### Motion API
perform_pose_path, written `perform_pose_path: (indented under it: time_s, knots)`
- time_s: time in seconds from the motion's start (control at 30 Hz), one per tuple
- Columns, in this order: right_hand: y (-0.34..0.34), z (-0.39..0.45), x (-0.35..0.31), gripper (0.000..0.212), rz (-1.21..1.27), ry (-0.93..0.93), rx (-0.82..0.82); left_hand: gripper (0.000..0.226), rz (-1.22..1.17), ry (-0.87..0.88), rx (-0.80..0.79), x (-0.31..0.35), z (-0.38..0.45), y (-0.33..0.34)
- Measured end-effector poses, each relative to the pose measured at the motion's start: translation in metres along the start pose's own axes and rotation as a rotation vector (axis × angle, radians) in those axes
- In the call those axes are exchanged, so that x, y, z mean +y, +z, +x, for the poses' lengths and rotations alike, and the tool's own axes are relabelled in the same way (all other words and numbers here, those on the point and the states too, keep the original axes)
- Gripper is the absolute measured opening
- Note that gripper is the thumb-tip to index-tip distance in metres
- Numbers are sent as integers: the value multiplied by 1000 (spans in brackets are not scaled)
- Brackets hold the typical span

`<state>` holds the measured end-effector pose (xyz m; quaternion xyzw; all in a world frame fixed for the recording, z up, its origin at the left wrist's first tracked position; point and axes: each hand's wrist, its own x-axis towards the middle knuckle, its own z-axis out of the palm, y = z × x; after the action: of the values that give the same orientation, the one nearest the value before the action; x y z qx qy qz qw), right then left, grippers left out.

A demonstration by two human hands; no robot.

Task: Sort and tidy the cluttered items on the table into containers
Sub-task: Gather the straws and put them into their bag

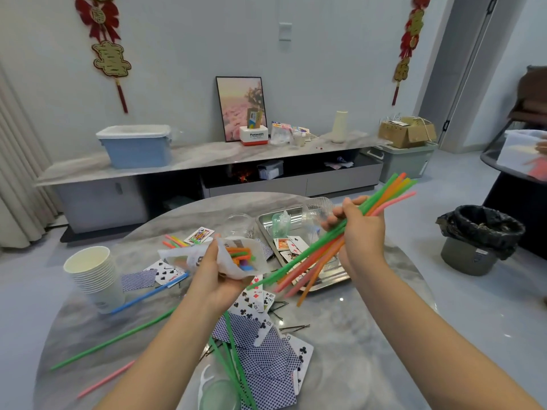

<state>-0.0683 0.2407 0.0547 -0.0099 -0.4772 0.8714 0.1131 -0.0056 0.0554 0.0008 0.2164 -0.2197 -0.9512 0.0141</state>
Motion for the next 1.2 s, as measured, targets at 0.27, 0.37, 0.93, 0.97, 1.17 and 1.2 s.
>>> perform_pose_path:
  time_s: [0.27,0.37,0.93,0.97,1.17,1.2]
  knots:
    - [-20,23,8,12,-238,-136,113,46,133,-18,32,5,7,-14]
    - [-38,18,32,7,-593,-307,82,37,137,-8,55,0,11,-17]
    - [-65,13,91,8,-874,-63,-195,31,114,-18,63,-4,12,-19]
    - [-66,15,90,15,-876,-58,-153,33,106,-16,63,-4,13,-20]
    - [-41,17,53,42,-376,46,82,39,64,-5,45,-4,15,-20]
    - [-35,18,45,44,-249,76,95,38,60,1,50,-6,14,-20]
